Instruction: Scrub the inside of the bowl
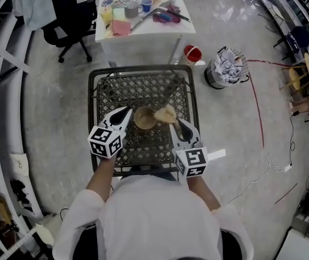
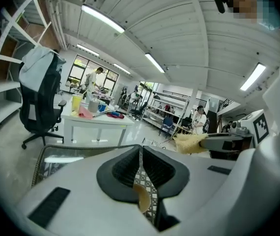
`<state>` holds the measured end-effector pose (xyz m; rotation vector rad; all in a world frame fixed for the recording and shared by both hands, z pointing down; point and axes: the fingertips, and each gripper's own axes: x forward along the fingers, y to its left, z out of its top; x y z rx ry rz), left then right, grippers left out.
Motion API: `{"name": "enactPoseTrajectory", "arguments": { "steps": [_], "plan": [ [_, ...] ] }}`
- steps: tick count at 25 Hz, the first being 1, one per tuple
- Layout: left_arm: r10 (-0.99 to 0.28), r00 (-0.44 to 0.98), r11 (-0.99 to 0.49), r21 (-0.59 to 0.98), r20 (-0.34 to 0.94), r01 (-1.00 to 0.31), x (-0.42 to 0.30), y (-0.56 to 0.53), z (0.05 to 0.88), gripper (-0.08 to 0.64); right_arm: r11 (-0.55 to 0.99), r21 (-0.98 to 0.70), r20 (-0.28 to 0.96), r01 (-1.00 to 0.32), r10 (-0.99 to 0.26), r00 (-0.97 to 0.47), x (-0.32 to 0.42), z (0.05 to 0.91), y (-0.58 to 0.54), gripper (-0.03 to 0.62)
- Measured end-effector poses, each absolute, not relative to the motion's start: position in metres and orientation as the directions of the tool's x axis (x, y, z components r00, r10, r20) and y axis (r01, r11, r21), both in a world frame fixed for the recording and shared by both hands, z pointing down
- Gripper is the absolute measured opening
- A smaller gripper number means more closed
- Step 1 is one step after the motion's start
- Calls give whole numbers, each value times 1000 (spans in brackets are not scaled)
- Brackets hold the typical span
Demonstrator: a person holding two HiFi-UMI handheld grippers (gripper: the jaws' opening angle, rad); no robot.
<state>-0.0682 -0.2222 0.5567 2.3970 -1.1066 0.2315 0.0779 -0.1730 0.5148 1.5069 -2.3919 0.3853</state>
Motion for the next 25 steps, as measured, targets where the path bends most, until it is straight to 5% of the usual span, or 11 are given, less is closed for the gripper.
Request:
{"name": "enactPoseTrajectory", "arguments": {
  "steps": [25],
  "plan": [
    [-457,640,-485,430,618,-761,-58,-224,685,44,438,-99,432,-894,-790,-435,59,539,-182,89]
  ]
}}
